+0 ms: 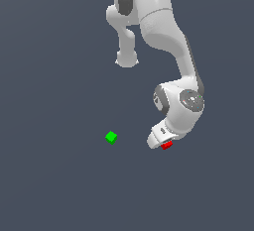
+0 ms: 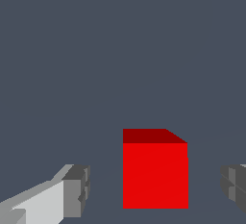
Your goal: Stack the red cube on top of the green cube.
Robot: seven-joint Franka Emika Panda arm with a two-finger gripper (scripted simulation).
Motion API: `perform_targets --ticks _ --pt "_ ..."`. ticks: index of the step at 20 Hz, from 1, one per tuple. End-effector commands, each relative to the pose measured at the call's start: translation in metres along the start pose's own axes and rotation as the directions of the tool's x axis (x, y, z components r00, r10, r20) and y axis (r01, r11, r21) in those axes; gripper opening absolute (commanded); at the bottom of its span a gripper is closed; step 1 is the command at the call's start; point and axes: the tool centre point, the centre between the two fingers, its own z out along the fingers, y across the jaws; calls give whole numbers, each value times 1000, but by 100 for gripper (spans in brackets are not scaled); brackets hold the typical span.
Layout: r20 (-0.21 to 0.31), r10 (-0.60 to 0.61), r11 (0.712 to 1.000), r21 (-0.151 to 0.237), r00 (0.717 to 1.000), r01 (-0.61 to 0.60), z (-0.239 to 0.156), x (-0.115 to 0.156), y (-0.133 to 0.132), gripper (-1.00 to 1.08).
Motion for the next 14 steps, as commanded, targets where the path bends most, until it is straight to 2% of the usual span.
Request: perform_targets --ticks 1,9,10,14 --pt "1 -1 1000 0 1000 1 15 -1 0 100" --pt "1 -1 1000 0 1000 1 28 1 0 100" --pt "1 -1 1000 0 1000 1 28 1 0 -100" --pt "1 -1 1000 0 1000 1 28 1 0 -100"
